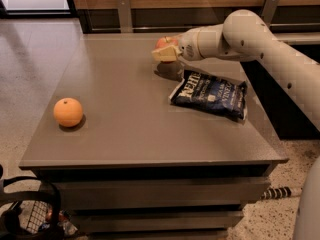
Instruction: Move apple near orange
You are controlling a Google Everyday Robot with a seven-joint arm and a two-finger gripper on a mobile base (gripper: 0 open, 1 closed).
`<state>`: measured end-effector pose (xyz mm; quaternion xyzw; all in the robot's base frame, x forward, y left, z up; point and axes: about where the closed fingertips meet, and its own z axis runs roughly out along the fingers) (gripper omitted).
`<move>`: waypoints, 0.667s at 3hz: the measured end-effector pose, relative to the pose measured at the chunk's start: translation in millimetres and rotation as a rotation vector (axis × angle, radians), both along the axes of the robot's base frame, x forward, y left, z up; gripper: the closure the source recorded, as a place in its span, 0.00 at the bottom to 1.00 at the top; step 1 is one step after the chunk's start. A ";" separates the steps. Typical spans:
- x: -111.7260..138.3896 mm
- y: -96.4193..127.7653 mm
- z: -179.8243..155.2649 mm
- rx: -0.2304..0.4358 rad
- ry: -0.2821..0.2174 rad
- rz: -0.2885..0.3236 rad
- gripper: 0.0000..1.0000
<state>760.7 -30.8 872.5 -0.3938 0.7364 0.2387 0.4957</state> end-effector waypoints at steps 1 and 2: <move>-16.1 0.6 15.9 0.018 -0.005 0.024 1.00; -41.5 11.6 24.1 0.031 0.009 0.057 1.00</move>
Offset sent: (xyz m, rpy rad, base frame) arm -0.0734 0.0193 0.0343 0.0435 0.0277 0.0898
